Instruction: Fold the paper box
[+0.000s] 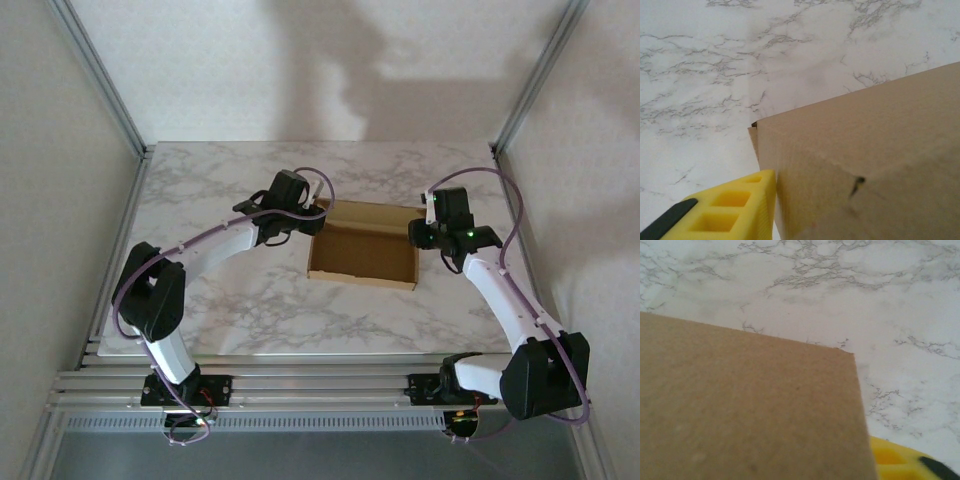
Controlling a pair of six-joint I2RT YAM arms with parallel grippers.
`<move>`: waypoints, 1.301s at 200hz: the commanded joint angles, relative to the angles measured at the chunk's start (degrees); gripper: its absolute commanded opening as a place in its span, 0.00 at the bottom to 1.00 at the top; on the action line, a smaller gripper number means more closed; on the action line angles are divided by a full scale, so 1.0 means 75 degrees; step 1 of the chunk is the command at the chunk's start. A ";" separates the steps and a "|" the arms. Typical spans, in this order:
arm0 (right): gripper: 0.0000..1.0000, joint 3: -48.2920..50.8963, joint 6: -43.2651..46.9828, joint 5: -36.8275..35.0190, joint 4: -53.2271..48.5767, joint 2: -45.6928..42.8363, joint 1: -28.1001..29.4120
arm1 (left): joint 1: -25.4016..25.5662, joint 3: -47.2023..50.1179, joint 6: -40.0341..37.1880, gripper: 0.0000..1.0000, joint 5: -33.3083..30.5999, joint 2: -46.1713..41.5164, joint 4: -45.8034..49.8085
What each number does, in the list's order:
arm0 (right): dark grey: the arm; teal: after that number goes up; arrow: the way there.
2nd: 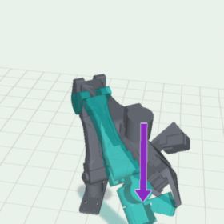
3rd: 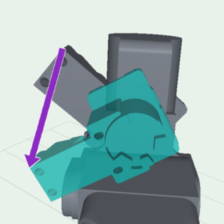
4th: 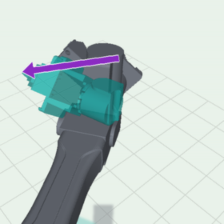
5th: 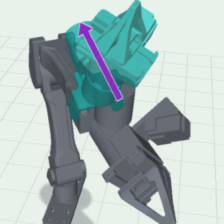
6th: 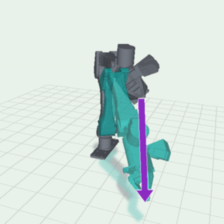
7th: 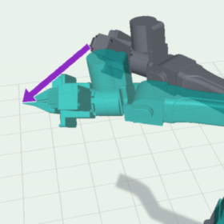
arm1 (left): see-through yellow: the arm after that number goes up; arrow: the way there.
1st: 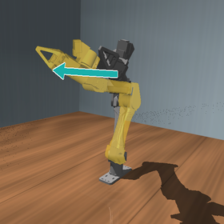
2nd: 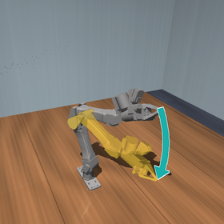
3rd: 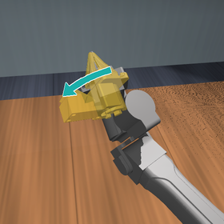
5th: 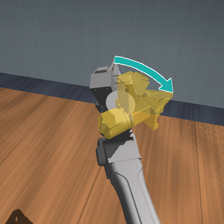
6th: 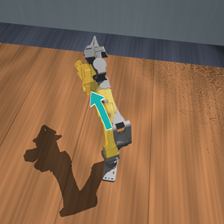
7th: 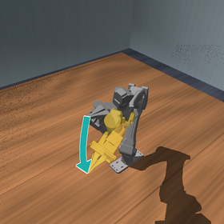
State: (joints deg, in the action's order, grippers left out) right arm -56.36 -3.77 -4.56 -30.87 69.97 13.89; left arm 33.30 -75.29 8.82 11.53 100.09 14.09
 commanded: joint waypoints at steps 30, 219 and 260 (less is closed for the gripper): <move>0.24 -0.0045 -0.0107 -0.0107 0.0167 -0.0025 0.0009 | 0.0042 -0.0251 0.0247 0.24 0.0302 0.0070 0.0137; 0.09 0.1612 -0.1060 -0.0715 0.0924 -0.1337 0.0229 | 0.0575 0.1549 0.1526 0.12 -0.0258 -0.0634 -0.1704; 0.09 0.2207 -0.1350 -0.0648 0.1160 -0.1789 0.0237 | 0.0712 0.2148 0.2120 0.13 -0.0275 -0.0871 -0.2437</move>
State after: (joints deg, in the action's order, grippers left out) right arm -42.30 -11.55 -9.41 -23.49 57.98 15.16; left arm 37.23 -61.98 19.49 7.66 95.33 -1.61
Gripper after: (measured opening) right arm 0.092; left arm 0.128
